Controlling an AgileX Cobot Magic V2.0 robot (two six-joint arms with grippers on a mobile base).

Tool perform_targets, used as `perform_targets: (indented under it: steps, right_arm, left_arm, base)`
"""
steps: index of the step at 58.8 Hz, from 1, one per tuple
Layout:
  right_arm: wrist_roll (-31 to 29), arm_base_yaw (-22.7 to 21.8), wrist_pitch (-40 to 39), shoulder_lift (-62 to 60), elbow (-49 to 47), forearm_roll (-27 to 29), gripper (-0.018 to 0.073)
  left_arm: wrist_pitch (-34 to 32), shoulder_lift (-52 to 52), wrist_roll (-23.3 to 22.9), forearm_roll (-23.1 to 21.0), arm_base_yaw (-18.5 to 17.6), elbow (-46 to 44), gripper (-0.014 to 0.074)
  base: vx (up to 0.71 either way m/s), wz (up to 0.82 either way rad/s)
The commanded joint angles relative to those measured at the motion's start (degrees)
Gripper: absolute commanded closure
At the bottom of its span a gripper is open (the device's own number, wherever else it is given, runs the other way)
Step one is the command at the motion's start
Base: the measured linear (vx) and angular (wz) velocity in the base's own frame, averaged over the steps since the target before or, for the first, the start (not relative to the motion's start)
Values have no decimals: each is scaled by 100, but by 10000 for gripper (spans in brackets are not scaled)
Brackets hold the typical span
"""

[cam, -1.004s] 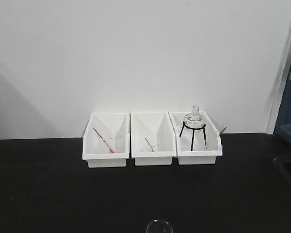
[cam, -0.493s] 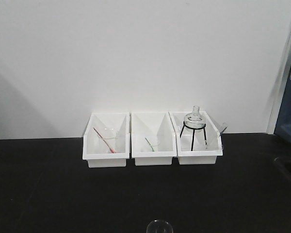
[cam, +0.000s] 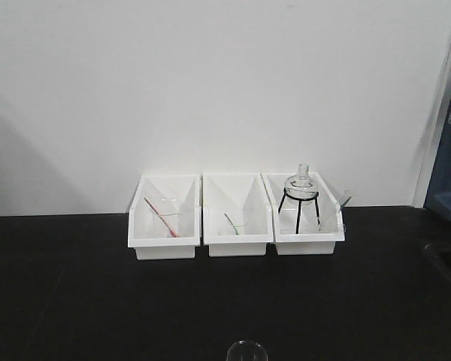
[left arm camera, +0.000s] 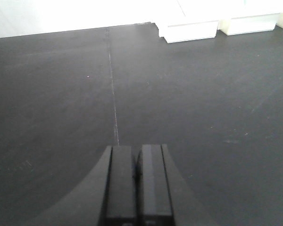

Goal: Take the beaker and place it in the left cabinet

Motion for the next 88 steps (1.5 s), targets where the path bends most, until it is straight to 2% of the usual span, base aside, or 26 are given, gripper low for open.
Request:
perform_targets:
  steps: [1, 8, 14, 19, 28, 32, 43, 47, 53, 59, 63, 69, 72, 77, 88]
  right_arm:
    - [-30, -33, -476, 266, -210, -13, 552]
    - [-30, -33, -442, 452, -210, -19, 491]
    - [-23, -33, -427, 603, -206, -19, 392]
    - [-16, -33, -427, 723, -206, -19, 261]
    - [16, -33, -479, 883, -206, 27, -62]
    - [-26, -33, -493, 927, -206, 27, -166]
    - [30, -28, -789, 988, -206, 146, -162]
    - [30, -28, -1138, 1093, -171, 88, -150]
    - [198, -24, -2147, 1429, 80, -242, -129]
    - [979, -24, -3283, 1957, 536, -1082, -106]
    - [1655, -24, -4052, 2419, 877, -1960, -94]
    - [2182, -24, -5267, 3296, 1156, -3272, -77]
    - [2238, -24, -5720, 3837, 1200, -3767, -71]
    - [2128, -24, -6266, 4529, 1213, -4295, -67]
    - [1529, -24, -6859, 5915, 1213, -4406, -58]
  left_arm:
    - [-421, -67, -24, -5, 8, -55, 593]
    - [-421, -67, -24, -5, 8, -55, 593]
    - [-421, -67, -24, -5, 8, -55, 593]
    - [-421, -67, -24, -5, 8, -55, 593]
    - [-421, -67, -24, -5, 8, -55, 593]
    - [-421, -67, -24, -5, 8, -55, 593]
    - [-421, -67, -24, -5, 8, -55, 593]
    - [-421, -67, -24, -5, 8, -55, 593]
    - [-421, -67, -24, -5, 8, -55, 593]
    - [-421, -67, -24, -5, 8, -55, 593]
    - [-421, -67, -24, -5, 8, -55, 593]
    - [-421, -67, -24, -5, 8, -55, 593]
    - [-421, -62, -24, -5, 8, -55, 593]
    - [-421, -62, -24, -5, 8, -55, 593]
    - [-421, -62, -24, -5, 8, -55, 593]
  base:
    - [0, 0]
    - [0, 0]
    - [0, 0]
    - [0, 0]
    - [0, 0]
    - [0, 0]
    - [0, 0]
    - [0, 0]
    - [0, 0]
    - [0, 0]
    - [0, 0]
    - [0, 0]
    - [0, 0]
    - [0, 0]
    - [0, 0]
